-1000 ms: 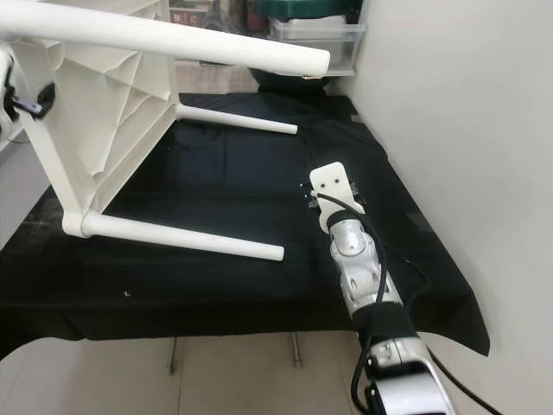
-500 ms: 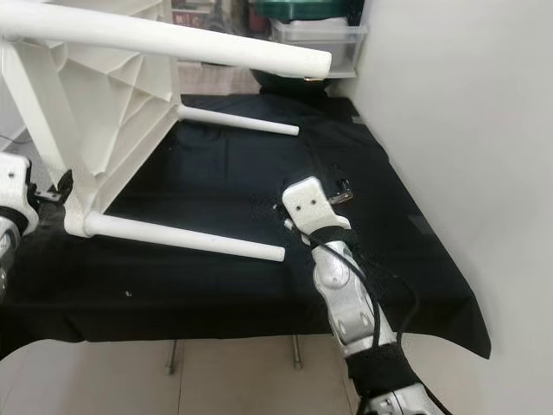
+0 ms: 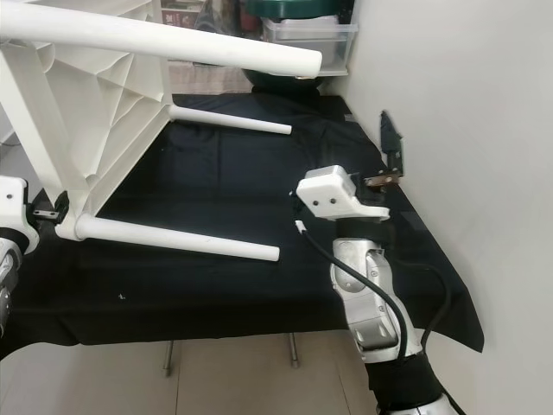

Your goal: Building children table

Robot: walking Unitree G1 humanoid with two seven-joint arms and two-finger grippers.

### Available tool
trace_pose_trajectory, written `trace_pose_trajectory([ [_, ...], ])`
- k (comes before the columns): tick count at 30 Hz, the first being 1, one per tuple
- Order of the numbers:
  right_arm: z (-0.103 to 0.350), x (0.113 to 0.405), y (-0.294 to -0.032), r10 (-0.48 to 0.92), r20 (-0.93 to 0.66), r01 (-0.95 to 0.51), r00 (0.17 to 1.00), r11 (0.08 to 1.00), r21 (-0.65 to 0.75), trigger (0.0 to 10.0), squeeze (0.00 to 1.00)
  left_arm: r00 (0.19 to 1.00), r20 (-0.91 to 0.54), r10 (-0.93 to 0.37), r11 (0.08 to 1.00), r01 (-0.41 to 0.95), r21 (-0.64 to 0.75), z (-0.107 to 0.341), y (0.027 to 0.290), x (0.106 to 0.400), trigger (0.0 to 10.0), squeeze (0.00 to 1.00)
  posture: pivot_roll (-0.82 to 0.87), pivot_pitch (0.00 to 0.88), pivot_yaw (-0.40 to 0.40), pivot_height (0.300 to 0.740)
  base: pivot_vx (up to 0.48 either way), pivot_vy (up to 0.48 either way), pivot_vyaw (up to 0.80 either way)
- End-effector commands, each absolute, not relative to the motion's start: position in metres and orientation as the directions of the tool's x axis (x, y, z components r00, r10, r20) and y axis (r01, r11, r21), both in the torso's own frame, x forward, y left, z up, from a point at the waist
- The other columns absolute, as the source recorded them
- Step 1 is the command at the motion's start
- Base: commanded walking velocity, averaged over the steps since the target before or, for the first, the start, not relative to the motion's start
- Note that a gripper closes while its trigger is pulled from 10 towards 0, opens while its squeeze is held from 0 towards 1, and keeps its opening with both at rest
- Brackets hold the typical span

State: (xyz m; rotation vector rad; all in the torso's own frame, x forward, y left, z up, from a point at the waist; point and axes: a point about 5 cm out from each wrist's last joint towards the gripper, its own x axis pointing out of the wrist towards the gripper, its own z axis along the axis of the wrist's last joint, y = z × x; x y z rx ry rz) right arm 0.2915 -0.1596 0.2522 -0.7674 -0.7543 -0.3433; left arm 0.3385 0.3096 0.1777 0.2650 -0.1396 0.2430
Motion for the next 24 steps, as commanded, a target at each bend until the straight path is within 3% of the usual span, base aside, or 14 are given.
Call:
trace_pose_trajectory([
  [1,0.261,0.288,-0.157,0.01,0.756,0.556,0.655,0.671,-0.491,10.0,0.0,0.961,0.141,0.237,0.937,-0.265,0.228,0.169,0.312,0.335,10.0,0.0,-0.05,0.0,-0.027,0.74,0.0,0.0,0.0],
  [8,0.264,0.284,-0.151,0.07,0.769,0.551,0.636,0.657,-0.515,10.0,0.0,0.961,0.133,0.242,0.936,-0.267,0.228,0.168,0.313,0.335,10.0,0.0,-0.05,0.0,-0.022,0.74,0.0,0.0,0.0],
  [10,0.264,0.284,-0.143,0.134,0.769,0.527,0.625,0.654,-0.542,10.0,0.0,0.961,0.134,0.242,0.936,-0.268,0.229,0.169,0.313,0.336,10.0,0.0,-0.06,0.0,-0.019,0.74,0.0,0.0,0.0],
  [11,0.265,0.288,-0.126,0.259,0.741,0.456,0.619,0.65,-0.608,10.0,0.0,0.96,0.139,0.243,0.935,-0.27,0.231,0.172,0.314,0.338,10.0,0.0,-0.06,0.0,-0.021,0.74,0.0,0.0,0.0],
  [24,0.284,0.306,-0.099,0.44,0.68,0.389,0.587,0.583,-0.713,10.0,0.0,0.959,0.139,0.247,0.934,-0.273,0.23,0.171,0.313,0.338,10.0,0.0,-0.05,0.0,-0.027,0.74,0.0,0.0,0.0],
])
